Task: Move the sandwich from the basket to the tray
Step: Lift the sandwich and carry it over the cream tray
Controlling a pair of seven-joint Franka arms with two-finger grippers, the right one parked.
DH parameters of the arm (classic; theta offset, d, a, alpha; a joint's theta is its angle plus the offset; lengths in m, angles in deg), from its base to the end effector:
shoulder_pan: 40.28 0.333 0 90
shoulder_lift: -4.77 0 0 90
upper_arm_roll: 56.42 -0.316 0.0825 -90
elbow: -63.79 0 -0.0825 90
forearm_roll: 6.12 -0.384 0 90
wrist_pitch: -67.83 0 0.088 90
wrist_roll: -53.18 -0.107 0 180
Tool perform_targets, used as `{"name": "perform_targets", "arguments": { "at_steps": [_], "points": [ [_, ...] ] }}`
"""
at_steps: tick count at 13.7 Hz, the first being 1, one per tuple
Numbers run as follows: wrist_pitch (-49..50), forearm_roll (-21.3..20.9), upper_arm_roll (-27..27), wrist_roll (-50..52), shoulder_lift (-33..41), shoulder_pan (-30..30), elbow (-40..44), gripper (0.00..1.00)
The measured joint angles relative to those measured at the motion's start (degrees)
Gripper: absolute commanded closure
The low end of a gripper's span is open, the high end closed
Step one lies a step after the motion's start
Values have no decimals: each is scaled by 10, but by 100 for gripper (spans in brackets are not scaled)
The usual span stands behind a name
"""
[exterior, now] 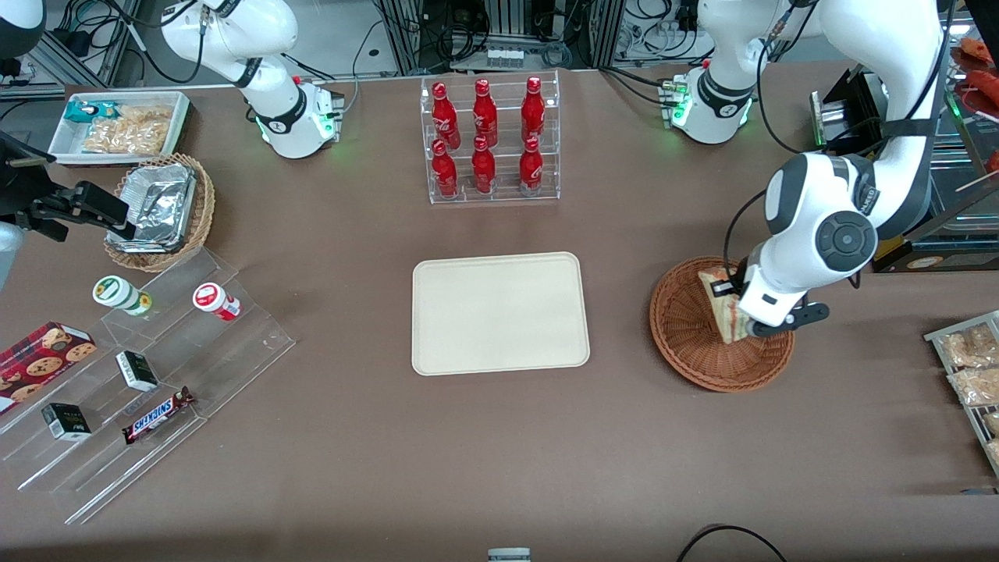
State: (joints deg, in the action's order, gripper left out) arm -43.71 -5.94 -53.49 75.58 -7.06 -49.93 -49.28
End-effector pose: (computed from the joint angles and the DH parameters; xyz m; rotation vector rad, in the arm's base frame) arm 0.5550 -0.1233 0.3490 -3.0533 -0.2644 0.3481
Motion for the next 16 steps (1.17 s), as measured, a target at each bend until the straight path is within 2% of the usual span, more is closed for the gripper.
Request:
{"name": "perform_targets", "arguments": {
  "at_steps": [4, 7, 12, 16],
  "points": [
    [32, 1, 4, -46, -21, -39, 44, 93],
    [27, 19, 6, -34, -43, -86, 64, 93],
    [-25, 23, 8, 71, -101, -171, 111, 94],
    [-30, 24, 9, 165, -166, -232, 183, 94]
  ]
}}
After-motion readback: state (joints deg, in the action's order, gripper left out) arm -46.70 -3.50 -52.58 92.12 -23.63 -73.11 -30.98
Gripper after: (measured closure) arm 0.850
